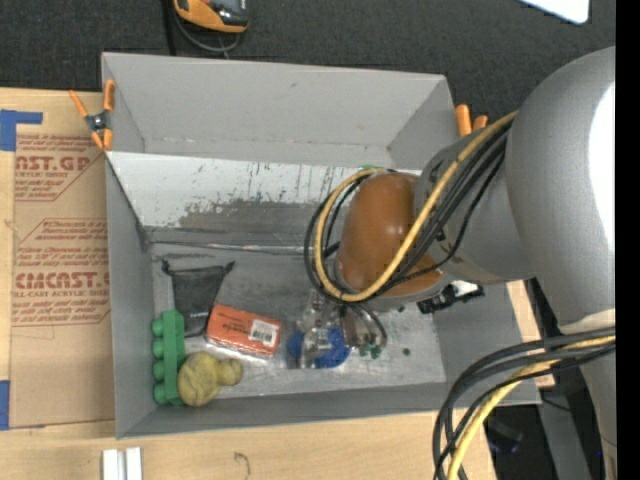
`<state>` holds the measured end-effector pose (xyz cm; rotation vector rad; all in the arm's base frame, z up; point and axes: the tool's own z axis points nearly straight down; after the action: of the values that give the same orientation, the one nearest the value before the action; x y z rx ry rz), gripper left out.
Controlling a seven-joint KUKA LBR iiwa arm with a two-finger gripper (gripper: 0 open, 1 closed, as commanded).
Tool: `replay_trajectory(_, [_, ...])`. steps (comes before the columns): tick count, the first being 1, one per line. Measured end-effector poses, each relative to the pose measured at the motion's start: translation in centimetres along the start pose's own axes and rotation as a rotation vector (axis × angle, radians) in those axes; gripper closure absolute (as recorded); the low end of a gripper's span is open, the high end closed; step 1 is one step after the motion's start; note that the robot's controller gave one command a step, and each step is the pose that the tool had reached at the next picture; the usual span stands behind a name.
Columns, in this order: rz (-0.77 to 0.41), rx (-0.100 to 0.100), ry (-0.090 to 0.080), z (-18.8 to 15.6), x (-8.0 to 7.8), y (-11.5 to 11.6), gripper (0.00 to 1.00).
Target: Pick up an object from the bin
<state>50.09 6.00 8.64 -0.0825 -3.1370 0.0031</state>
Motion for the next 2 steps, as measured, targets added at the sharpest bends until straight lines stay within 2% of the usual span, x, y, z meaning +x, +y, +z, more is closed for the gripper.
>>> replay_trajectory(1, [-0.101,-0.002,-0.005,-9.86,-0.08,0.47,1.0])
replay_trajectory(2, [-0.101,-0.002,-0.005,-9.86,-0.08,0.47,1.0])
